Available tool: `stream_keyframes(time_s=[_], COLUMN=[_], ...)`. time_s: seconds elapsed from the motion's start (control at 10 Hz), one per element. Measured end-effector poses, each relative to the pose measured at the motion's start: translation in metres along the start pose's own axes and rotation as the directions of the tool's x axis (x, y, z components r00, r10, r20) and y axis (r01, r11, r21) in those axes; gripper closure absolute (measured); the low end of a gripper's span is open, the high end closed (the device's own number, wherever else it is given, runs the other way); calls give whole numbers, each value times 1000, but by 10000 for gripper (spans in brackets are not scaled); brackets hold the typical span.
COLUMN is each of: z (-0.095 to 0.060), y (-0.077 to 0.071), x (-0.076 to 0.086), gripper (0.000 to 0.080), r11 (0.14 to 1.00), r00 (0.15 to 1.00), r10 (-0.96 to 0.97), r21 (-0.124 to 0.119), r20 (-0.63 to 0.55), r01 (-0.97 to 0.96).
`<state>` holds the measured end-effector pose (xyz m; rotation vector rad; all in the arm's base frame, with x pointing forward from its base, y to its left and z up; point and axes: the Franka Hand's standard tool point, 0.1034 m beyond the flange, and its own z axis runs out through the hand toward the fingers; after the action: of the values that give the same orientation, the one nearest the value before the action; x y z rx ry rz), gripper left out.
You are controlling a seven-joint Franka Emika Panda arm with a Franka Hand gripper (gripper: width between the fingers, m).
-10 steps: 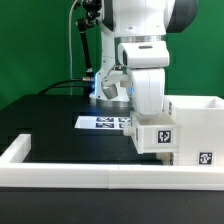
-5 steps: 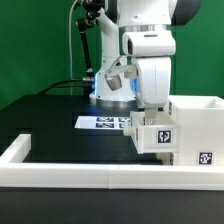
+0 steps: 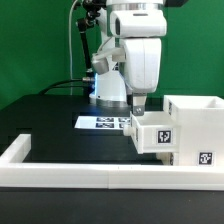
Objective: Assemble drawer
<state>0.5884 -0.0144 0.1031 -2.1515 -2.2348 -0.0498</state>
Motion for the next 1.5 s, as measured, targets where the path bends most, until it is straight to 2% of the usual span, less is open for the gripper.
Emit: stream_keyframes(time_s=[0.1, 0.2, 0.3, 0.5, 0.8, 0.9, 1.1, 1.4, 1.5], z=[-5, -2, 4, 3, 5, 10, 20, 37, 40], y=[10, 14, 12, 13, 11, 9, 7, -5, -7], x=[-5, -11, -14, -12, -18, -19, -25, -33, -25], gripper=[150, 150, 150, 150, 150, 150, 150, 150, 150], r11=[1000, 1000, 1000, 1000, 1000, 1000, 1000, 999, 999], r00=[1000, 1000, 1000, 1000, 1000, 999, 990, 966, 964], r10=[2, -7, -5, -7, -11, -27, -26, 7, 13], r21=[-5, -8, -1, -2, 1, 8, 6, 43, 52], r20=[-1, -4, -8, -9, -13, -25, -136, -260, -265], r01=[-2, 7, 5, 7, 11, 27, 27, 4, 1])
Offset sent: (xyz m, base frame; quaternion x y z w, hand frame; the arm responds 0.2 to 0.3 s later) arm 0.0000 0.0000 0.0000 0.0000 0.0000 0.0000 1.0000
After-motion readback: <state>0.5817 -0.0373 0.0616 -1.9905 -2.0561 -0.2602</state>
